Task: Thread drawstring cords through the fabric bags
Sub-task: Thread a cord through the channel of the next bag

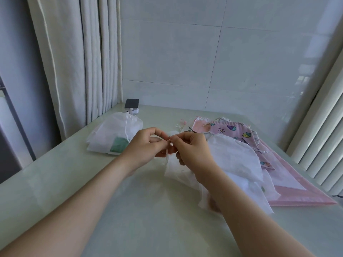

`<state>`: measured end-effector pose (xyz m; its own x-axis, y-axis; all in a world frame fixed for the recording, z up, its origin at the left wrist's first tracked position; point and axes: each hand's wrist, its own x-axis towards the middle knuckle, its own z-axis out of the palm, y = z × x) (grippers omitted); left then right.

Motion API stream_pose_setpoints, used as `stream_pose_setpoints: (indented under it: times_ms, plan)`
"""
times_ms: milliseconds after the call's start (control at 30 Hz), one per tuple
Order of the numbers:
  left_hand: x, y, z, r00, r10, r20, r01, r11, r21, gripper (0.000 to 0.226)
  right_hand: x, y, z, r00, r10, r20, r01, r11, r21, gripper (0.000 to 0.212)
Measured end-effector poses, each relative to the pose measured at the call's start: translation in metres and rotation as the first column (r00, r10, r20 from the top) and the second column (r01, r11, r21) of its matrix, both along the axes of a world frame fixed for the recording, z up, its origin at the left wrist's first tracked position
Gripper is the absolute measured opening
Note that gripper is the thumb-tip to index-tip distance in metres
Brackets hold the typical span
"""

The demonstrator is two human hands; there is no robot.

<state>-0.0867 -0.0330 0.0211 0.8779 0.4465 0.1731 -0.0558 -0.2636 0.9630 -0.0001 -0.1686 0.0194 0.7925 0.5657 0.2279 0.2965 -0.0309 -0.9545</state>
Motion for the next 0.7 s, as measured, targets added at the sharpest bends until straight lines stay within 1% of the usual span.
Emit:
stream_pose_setpoints:
  times_ms: [67, 100, 133, 167, 200, 233, 267, 300, 367, 433, 500, 600, 667, 700]
  plan:
    - [0.002, 0.002, 0.000, 0.999, -0.019, -0.036, 0.014, 0.993, -0.118, 0.008, 0.000, 0.002, -0.002, 1.000, -0.003, 0.023, 0.003, 1.000, -0.020, 0.025]
    - [0.004, 0.003, -0.001, 0.998, -0.013, -0.067, 0.004, 0.990, -0.139, 0.012, 0.000, 0.004, -0.002, 0.998, -0.017, 0.053, 0.019, 0.999, -0.042, 0.023]
    - [0.006, 0.005, -0.002, 0.994, 0.011, -0.105, -0.022, 0.994, -0.103, 0.017, 0.000, 0.005, -0.002, 0.994, -0.041, 0.097, 0.048, 0.997, -0.064, 0.021]
    - [0.008, 0.008, -0.004, 0.988, 0.047, -0.146, -0.049, 0.999, -0.014, 0.019, 0.000, 0.006, -0.002, 0.983, -0.073, 0.170, 0.088, 0.992, -0.087, 0.020]
    - [0.009, 0.010, -0.005, 0.981, 0.079, -0.179, -0.064, 0.994, 0.088, 0.019, 0.001, 0.006, -0.002, 0.953, -0.102, 0.286, 0.140, 0.983, -0.115, 0.020]
    - [0.008, 0.012, -0.006, 0.975, 0.102, -0.199, -0.068, 0.983, 0.171, 0.018, 0.001, 0.005, -0.002, 0.896, -0.115, 0.429, 0.199, 0.968, -0.155, 0.021]
    - [0.008, 0.014, -0.006, 0.972, 0.120, -0.204, -0.070, 0.969, 0.236, 0.017, 0.002, 0.003, -0.002, 0.816, -0.103, 0.568, 0.261, 0.943, -0.204, 0.022]
    - [0.007, 0.015, -0.007, 0.971, 0.140, -0.193, -0.077, 0.950, 0.301, 0.016, 0.003, 0.001, -0.002, 0.738, -0.069, 0.672, 0.311, 0.917, -0.247, 0.024]
    - [0.006, 0.017, -0.008, 0.969, 0.184, -0.165, -0.093, 0.890, 0.447, 0.015, 0.008, 0.000, -0.004, 0.630, -0.002, 0.777, 0.364, 0.884, -0.293, 0.023]
    - [0.005, 0.016, -0.011, 0.972, 0.199, -0.125, -0.106, 0.847, 0.520, 0.016, 0.014, 0.000, -0.008, 0.574, 0.047, 0.818, 0.391, 0.862, -0.323, 0.019]
    - [0.005, 0.017, -0.013, 0.976, 0.192, -0.105, -0.104, 0.829, 0.549, 0.018, 0.016, 0.001, -0.012, 0.595, 0.052, 0.802, 0.400, 0.846, -0.352, 0.015]
    - [0.007, 0.017, -0.014, 0.976, 0.201, -0.079, -0.118, 0.805, 0.582, 0.019, 0.019, 0.005, -0.015, 0.690, -0.050, 0.722, 0.379, 0.875, -0.302, 0.014]
    - [0.008, 0.016, -0.014, 0.973, 0.220, -0.066, -0.145, 0.810, 0.569, 0.018, 0.022, 0.007, -0.015, 0.736, -0.105, 0.669, 0.364, 0.894, -0.260, 0.021]
    - [0.009, 0.016, -0.015, 0.973, 0.222, -0.064, -0.149, 0.815, 0.560, 0.017, 0.022, 0.006, -0.014, 0.746, -0.102, 0.658, 0.354, 0.898, -0.262, 0.030]
